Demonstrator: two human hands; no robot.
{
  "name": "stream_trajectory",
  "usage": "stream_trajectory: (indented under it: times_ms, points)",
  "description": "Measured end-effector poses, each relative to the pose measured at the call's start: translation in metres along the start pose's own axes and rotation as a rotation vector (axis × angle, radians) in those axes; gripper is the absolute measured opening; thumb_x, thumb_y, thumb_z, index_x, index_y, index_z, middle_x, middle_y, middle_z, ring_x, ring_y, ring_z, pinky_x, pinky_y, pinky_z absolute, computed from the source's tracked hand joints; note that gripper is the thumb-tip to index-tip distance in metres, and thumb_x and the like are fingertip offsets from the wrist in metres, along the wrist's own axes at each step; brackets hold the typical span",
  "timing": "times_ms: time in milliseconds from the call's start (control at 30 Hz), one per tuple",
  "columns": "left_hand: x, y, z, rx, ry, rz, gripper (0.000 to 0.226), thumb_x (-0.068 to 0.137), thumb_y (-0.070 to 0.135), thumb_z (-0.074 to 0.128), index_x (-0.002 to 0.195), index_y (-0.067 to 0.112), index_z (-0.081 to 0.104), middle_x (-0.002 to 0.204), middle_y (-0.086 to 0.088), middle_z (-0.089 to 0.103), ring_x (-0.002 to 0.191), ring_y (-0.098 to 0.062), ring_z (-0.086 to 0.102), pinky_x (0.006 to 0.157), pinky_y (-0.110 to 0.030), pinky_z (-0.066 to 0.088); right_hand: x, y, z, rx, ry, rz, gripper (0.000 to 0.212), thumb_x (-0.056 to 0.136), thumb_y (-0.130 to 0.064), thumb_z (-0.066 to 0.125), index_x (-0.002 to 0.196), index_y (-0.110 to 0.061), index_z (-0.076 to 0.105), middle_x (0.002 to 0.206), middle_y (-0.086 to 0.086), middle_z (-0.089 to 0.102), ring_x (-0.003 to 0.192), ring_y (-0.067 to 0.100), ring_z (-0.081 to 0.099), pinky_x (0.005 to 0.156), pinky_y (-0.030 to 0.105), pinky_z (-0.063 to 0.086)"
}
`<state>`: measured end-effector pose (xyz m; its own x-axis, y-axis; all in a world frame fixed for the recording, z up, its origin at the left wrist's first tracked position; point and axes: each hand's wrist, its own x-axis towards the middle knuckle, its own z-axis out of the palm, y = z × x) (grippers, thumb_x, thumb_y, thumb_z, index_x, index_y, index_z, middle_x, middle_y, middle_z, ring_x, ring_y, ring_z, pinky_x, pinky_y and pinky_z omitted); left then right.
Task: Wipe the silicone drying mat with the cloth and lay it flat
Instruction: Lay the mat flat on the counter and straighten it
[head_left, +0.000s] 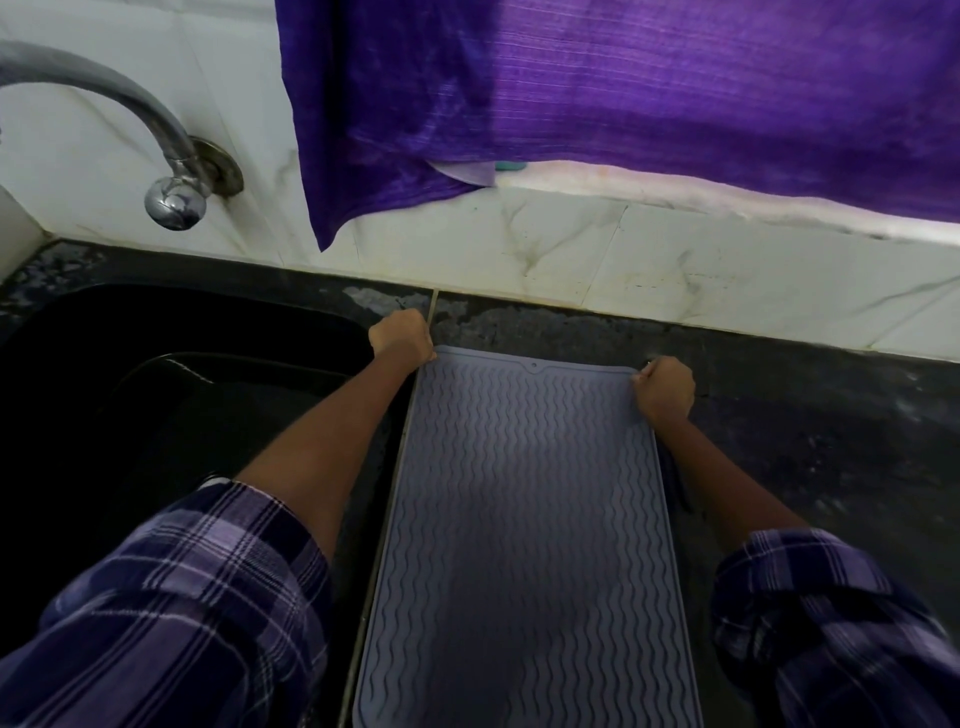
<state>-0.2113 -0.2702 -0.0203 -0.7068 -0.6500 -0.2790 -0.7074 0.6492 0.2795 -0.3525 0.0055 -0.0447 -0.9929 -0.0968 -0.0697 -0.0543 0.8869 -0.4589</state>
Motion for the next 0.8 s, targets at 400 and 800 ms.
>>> stream_trajectory:
  times_ms: [400, 800]
  points:
    - [-0.08, -0.023, 0.027, 0.024, 0.152, 0.34, 0.016, 0.092, 0.014, 0.06, 0.106, 0.008, 0.065, 0.114, -0.012, 0.065, 0.111, -0.028, 0.054, 0.081, -0.037, 0.048, -0.076, 0.034, -0.044, -0.097, -0.039, -0.309, 0.022, 0.091, -0.015, 0.059, 0.102, 0.002, 0.068, 0.096, 0.024, 0.071, 0.09, 0.037, 0.066, 0.077, 0.043, 0.055]
    - [-0.266, -0.086, 0.049, 0.111, -0.051, 0.435, 0.023, 0.088, 0.016, 0.062, 0.11, 0.011, 0.066, 0.118, -0.006, 0.063, 0.113, -0.019, 0.058, 0.093, -0.029, 0.044, -0.228, 0.112, -0.07, -0.34, -0.244, -0.546, 0.028, 0.094, -0.025, 0.053, 0.112, -0.004, 0.054, 0.116, 0.014, 0.058, 0.113, 0.028, 0.05, 0.084, 0.036, 0.048]
